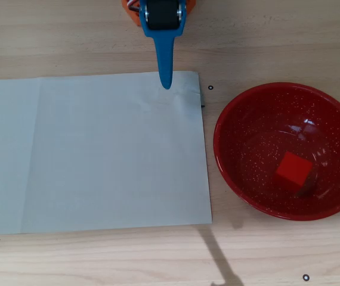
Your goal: Grasp the red cube and put it in the red bowl
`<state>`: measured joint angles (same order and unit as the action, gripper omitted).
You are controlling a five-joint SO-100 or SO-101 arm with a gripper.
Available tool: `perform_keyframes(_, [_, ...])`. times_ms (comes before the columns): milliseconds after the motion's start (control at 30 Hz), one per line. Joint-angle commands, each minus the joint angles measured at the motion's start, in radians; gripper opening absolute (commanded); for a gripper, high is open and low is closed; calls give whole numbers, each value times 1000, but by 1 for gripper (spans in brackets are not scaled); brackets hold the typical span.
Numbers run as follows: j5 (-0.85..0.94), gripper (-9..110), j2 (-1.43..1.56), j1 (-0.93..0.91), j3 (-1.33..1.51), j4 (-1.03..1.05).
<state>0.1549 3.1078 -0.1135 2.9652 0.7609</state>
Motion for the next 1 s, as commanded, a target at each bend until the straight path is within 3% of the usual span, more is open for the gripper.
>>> perform_keyframes(0, [6, 0, 78, 52, -2, -64])
perform_keyframes(200, [-18, 0, 184, 69, 170, -115])
perform_keyframes(600, [34, 0, 186, 75, 175, 155])
perform_keyframes(967, [49, 0, 184, 78, 175, 161])
